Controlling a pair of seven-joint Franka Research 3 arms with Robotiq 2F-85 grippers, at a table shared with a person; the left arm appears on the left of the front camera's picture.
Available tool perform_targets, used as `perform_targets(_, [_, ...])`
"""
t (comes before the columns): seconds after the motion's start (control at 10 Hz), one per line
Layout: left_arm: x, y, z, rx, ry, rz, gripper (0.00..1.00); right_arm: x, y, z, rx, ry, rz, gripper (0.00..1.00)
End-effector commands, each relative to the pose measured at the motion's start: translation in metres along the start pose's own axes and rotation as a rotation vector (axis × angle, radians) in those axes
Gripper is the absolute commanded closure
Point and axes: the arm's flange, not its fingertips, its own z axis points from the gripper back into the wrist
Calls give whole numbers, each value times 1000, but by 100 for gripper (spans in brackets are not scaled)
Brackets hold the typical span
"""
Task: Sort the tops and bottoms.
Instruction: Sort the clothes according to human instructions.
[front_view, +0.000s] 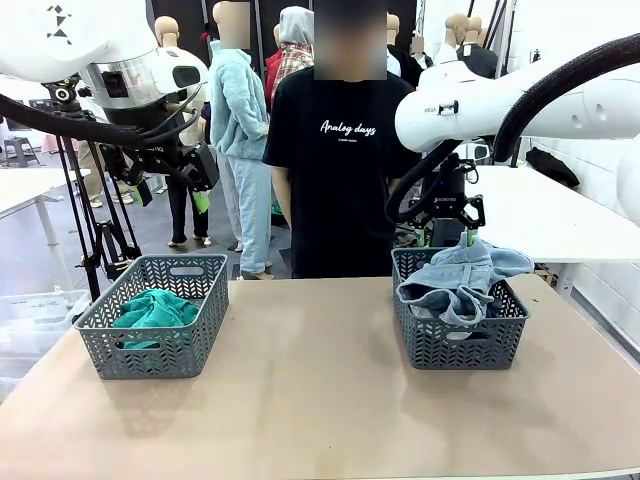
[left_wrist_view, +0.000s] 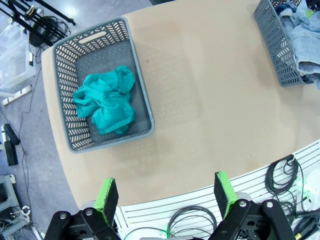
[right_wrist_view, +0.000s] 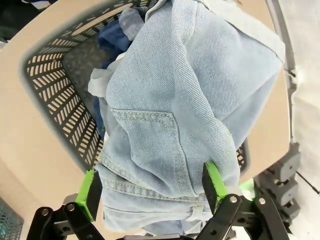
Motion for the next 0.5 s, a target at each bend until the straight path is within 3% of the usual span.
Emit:
perform_targets(0.0, [0, 2, 1, 0, 4, 3, 0, 0, -1, 0, 0, -1, -2, 0])
perform_targets(0.4, [0, 2, 1, 0, 4, 3, 0, 0, -1, 0, 0, -1, -2, 0])
